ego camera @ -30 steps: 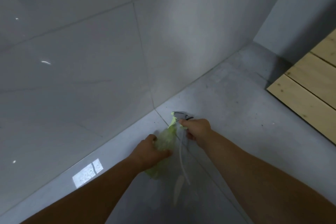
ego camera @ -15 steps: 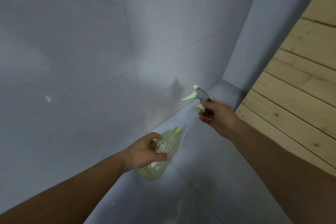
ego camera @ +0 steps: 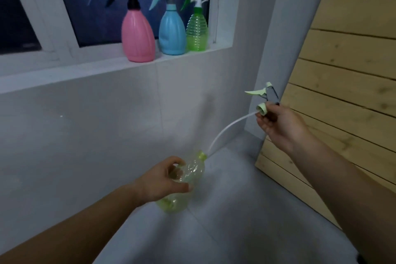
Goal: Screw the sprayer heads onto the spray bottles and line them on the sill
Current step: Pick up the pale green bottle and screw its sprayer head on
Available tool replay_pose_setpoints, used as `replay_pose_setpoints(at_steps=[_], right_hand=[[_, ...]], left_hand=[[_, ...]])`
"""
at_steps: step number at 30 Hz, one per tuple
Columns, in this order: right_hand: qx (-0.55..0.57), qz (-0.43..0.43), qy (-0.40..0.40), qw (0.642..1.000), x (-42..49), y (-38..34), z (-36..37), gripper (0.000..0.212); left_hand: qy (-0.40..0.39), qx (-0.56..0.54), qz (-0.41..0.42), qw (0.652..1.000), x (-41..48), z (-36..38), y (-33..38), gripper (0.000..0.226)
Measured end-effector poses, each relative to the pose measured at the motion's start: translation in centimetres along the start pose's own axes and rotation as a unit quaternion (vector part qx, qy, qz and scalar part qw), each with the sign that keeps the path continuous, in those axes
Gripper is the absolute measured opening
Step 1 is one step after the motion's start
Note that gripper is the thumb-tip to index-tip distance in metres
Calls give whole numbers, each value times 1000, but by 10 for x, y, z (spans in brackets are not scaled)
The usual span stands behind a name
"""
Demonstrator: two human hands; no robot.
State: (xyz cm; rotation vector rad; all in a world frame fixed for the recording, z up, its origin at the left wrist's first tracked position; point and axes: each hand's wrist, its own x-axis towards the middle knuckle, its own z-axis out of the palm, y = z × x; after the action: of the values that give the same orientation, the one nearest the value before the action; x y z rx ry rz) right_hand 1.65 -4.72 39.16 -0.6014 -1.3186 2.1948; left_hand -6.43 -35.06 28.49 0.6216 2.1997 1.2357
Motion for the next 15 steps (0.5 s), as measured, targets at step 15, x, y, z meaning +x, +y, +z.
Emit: replay_pose_setpoints(at_steps=[15], right_hand=[[-85, 9, -69, 994, -59, 16, 12, 5]], left_hand=[[-18, -52, 54, 997, -35, 4, 38, 65]])
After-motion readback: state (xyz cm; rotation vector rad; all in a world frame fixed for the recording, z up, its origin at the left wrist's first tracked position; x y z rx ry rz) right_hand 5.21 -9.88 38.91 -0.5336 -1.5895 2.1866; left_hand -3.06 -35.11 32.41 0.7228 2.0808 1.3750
